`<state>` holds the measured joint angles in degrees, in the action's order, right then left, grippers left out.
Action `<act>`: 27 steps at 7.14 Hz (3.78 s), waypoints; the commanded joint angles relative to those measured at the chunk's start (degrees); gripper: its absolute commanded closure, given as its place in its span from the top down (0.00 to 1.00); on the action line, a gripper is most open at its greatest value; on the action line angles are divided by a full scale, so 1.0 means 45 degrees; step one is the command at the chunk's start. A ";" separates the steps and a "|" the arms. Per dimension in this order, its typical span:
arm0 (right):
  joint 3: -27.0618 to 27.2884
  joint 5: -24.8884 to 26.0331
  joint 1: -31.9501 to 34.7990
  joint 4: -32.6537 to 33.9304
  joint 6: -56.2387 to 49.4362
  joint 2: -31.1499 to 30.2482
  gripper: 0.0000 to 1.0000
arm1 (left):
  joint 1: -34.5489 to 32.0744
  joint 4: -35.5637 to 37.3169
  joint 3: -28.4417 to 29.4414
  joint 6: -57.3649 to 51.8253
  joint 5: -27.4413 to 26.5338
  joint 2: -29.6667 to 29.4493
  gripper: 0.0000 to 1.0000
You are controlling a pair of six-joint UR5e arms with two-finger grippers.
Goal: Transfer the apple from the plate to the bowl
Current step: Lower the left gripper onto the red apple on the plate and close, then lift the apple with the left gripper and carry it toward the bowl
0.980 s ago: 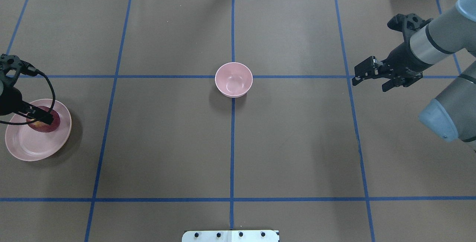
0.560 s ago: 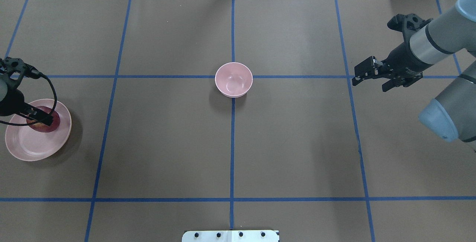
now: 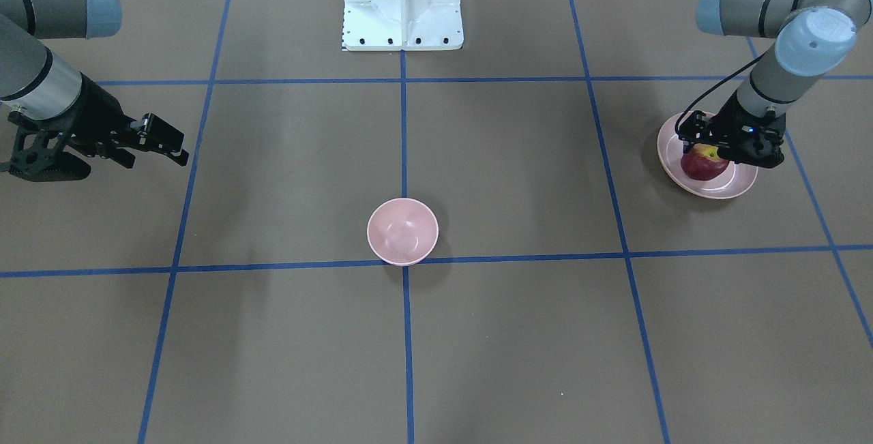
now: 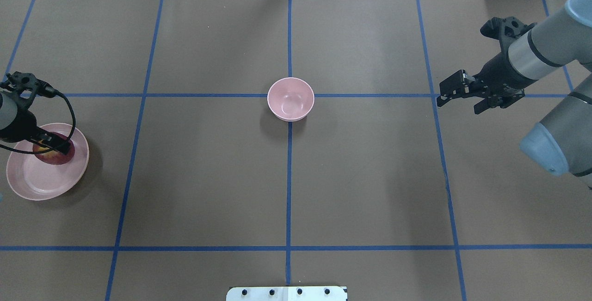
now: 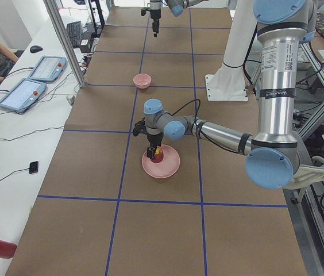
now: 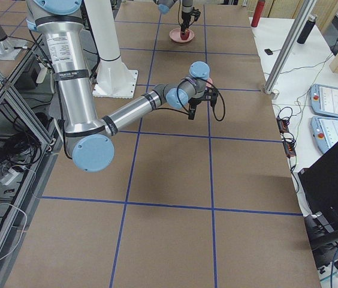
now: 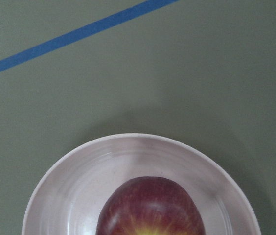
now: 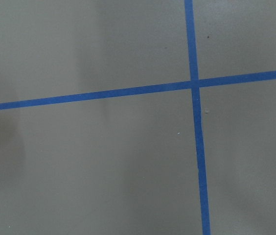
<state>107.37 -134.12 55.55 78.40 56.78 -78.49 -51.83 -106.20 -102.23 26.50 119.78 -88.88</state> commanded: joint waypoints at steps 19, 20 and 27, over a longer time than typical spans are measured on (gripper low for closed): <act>0.0537 -0.0410 0.1734 -0.0117 -0.3738 -0.2514 1.00 | 0.1841 0.6059 -0.1022 0.6222 0.0749 -0.7770 0.00; 0.0439 -0.0411 0.1834 -0.0079 -0.4020 -0.2634 1.00 | 0.2120 0.6081 0.1346 0.7188 0.0378 -1.0340 0.00; 0.0457 -0.0391 0.1816 -0.0098 -0.4004 -0.2596 1.00 | 0.3021 0.3211 0.9709 0.8037 -0.1052 -1.5230 0.00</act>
<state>109.33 -135.95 63.72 77.89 38.69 -90.25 -38.75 -90.82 -59.38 62.48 115.33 -157.42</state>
